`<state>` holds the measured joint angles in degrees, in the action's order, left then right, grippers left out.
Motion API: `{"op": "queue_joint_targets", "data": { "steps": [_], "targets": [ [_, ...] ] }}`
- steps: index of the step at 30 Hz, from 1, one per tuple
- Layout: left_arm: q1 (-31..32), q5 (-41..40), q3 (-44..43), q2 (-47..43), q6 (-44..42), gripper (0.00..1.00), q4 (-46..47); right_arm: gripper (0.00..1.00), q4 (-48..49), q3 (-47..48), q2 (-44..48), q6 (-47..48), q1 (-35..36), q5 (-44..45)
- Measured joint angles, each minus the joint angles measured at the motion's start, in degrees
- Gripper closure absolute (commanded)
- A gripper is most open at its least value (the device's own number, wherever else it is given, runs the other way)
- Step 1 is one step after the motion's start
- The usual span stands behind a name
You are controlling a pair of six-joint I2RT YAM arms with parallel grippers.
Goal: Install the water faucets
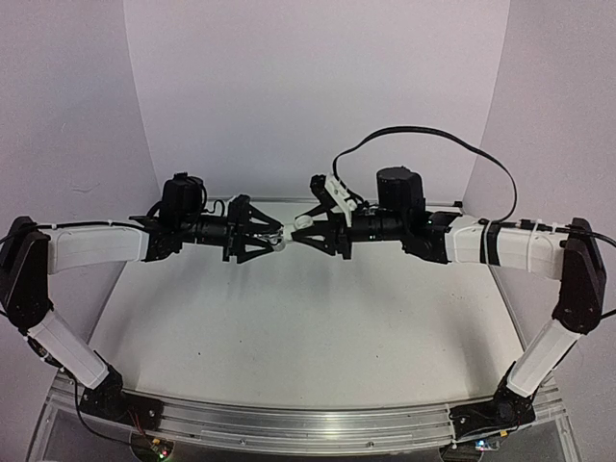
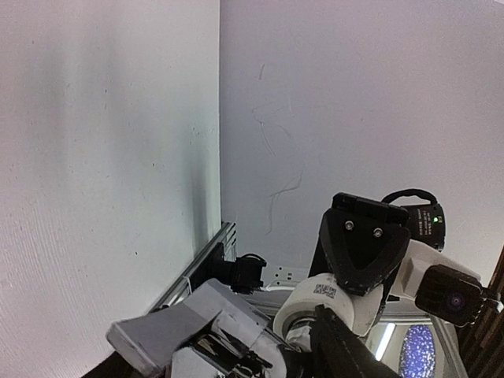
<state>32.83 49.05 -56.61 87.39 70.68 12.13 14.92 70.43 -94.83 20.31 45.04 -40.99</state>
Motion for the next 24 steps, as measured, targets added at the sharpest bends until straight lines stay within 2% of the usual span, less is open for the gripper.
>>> {"op": "queue_joint_targets", "data": {
  "steps": [2,4,9,11,17,24],
  "targets": [
    [-0.28,-0.87,0.04,0.00,-0.13,0.53,0.81,1.00,0.31,0.05,-0.12,-0.67,0.02,-0.02],
    [-0.43,-1.52,0.11,0.00,-0.15,0.66,1.54,1.00,1.12,0.05,-0.34,-2.08,0.07,0.08],
    [-0.70,-5.39,0.67,-0.17,-2.04,0.83,1.79,1.00,2.66,0.46,-1.51,-8.60,0.32,0.80],
    [-0.89,-7.16,1.47,-0.92,-4.54,0.86,1.82,1.00,2.70,0.68,-2.60,-14.03,0.33,0.34],
    [-1.08,-11.20,2.86,-4.62,-14.13,0.99,3.11,1.00,8.66,1.06,-6.05,-38.44,-0.43,-3.69],
    [0.26,-13.26,3.01,-9.85,-21.32,1.00,11.33,1.00,24.00,-1.06,-9.45,-70.68,-0.57,-3.91]
  ]
}}
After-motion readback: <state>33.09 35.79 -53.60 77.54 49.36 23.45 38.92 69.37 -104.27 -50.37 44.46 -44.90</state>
